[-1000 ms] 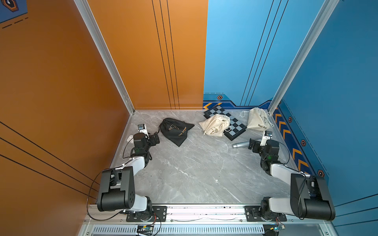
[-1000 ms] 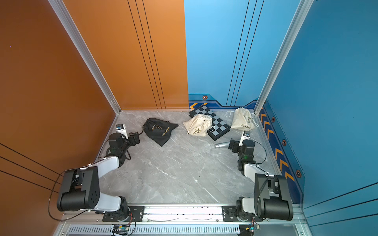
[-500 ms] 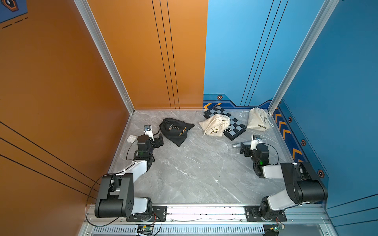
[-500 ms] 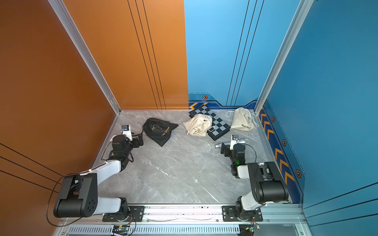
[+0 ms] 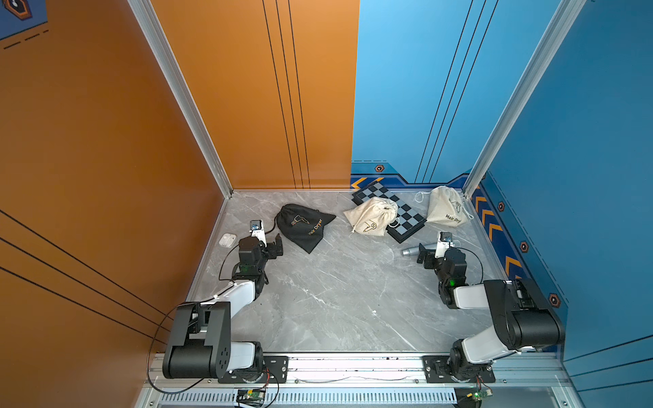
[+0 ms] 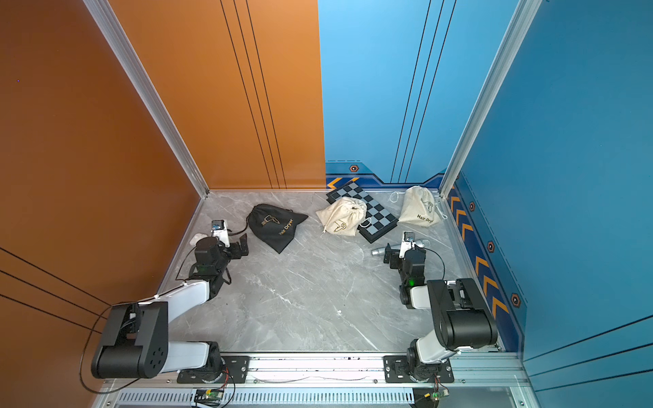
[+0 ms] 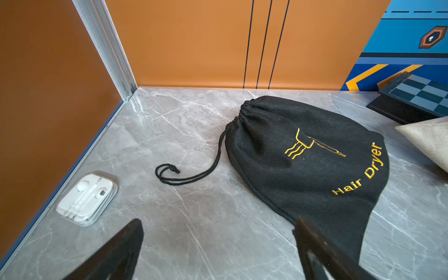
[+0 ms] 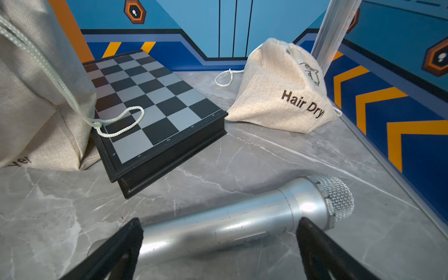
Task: Pack away hair dryers
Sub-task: Reset both arms
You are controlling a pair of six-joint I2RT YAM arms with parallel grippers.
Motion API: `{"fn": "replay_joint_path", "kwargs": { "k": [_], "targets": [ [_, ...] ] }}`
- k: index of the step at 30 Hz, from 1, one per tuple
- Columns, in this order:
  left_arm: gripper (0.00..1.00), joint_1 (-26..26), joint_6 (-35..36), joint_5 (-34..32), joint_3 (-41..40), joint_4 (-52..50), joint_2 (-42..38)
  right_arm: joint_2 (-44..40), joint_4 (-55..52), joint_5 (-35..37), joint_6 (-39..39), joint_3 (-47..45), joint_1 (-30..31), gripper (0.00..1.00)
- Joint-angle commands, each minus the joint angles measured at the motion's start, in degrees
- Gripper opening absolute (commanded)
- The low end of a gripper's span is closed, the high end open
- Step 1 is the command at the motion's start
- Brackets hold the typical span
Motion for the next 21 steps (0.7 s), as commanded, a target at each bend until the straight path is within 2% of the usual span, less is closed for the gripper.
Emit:
{"fn": "replay_joint_path", "kwargs": {
  "k": [1,3,6,9,12,17,21],
  "targets": [
    [0.98,0.83,-0.65,1.24,0.11,0.20,-0.64,0.08,2.52,3.50,0.22,-0.77,0.57,1.00],
    [0.98,0.55,1.01,3.20,-0.04,-1.52,-1.23,0.07,2.56,3.45,0.22,-0.77,0.57,1.00],
    [0.98,-1.37,2.02,1.09,-0.88,-0.49,1.61,0.01,2.51,3.71,0.28,-0.84,0.64,1.00],
    [0.98,-3.30,4.11,0.23,-2.61,6.76,7.55,0.07,3.48,4.43,-0.08,-1.21,1.18,1.00],
    [0.98,-3.52,2.80,-4.65,-6.23,18.08,12.32,0.08,4.00,7.24,-0.46,-1.46,2.18,1.00],
    [0.98,-2.33,1.48,-4.84,-5.08,15.57,12.24,0.32,2.86,8.91,-0.62,-0.57,2.64,1.00],
    [0.98,-2.31,1.54,-4.84,-5.12,15.58,12.20,0.18,-0.90,7.03,0.30,1.16,1.46,1.00]
  ]
}}
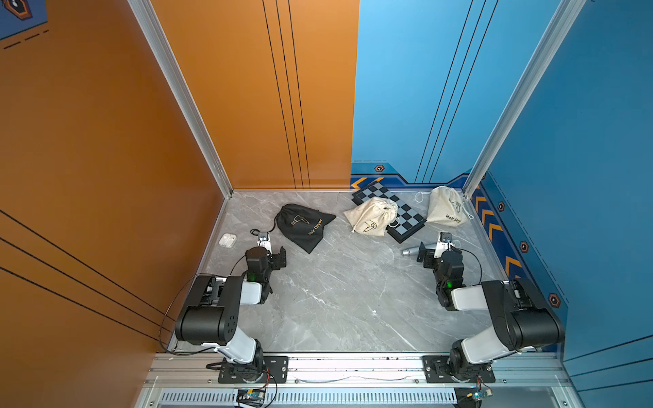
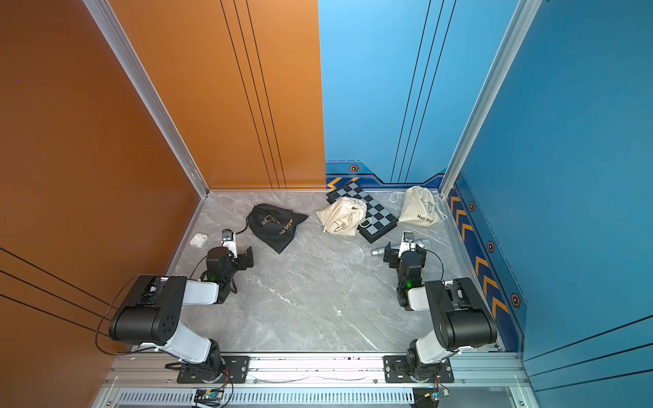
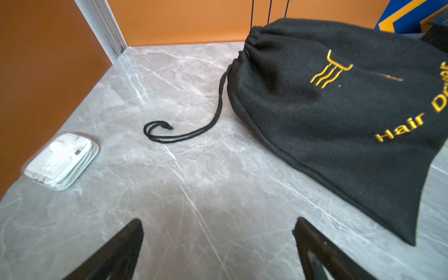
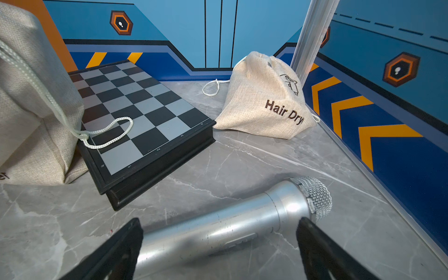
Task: Pack away hair dryers
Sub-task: Reset both arms
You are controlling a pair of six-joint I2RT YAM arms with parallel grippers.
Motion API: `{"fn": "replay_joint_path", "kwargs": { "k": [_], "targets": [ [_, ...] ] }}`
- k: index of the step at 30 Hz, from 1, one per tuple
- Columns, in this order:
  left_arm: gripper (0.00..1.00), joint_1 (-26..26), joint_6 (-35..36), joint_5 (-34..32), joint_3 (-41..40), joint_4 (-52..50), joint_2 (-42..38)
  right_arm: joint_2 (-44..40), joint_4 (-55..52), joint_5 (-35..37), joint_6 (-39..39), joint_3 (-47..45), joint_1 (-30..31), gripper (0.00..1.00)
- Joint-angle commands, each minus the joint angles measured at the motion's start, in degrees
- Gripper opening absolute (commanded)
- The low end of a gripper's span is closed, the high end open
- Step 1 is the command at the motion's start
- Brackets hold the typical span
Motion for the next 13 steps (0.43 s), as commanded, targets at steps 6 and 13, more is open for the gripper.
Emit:
{"fn": "replay_joint_path", "kwargs": {
  "k": [6,13],
  "targets": [
    [0.98,-0.21,-0.32,-2.05,0.19,2.21,-0.57,0.30,-5.45,-1.79,1.45,3.02,-2.20,1.00],
    [0.98,-0.41,-0.23,-2.38,0.02,2.21,-0.89,0.35,-5.68,-3.37,1.89,3.17,-2.95,1.00]
  ]
}}
